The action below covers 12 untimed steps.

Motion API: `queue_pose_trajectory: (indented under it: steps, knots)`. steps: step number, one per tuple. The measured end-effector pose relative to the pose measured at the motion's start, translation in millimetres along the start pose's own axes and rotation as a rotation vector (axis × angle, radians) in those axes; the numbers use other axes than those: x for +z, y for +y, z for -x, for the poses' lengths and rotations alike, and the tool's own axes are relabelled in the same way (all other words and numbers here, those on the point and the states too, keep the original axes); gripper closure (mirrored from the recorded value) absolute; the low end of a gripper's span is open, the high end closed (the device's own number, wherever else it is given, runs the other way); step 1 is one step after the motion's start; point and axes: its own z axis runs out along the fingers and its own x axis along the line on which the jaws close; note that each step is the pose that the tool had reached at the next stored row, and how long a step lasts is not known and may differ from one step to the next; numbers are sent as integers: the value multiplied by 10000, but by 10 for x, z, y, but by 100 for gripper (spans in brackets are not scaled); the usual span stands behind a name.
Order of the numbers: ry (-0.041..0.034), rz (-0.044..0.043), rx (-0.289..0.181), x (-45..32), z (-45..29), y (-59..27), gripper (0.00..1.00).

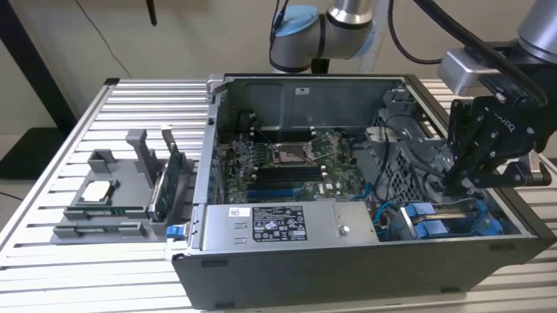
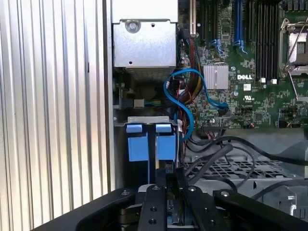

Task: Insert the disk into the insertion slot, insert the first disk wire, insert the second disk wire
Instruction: 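Insert the first disk wire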

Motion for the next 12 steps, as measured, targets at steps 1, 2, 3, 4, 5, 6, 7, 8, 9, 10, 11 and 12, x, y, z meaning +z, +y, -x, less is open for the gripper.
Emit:
queue_pose_trajectory:
  steps: [1,2,3,4,5,6,7,8,9,10,11,12]
  knots:
    - [1,2,0,4,-12,-6,81]
    - [2,5,2,8,-24,-15,81]
    - [1,10,5,14,-35,-26,81]
    - [2,14,5,20,-46,-41,81]
    - [2,19,5,26,-55,-55,81]
    - [1,25,5,32,-63,-73,81]
    - [2,31,6,38,-69,-91,81]
    - [1,36,6,44,-74,-108,81]
    - [2,40,7,50,-79,-125,81]
    - [2,44,7,56,-83,-142,81]
    - [2,48,7,62,-86,-158,81]
    - [2,51,7,67,-89,-173,81]
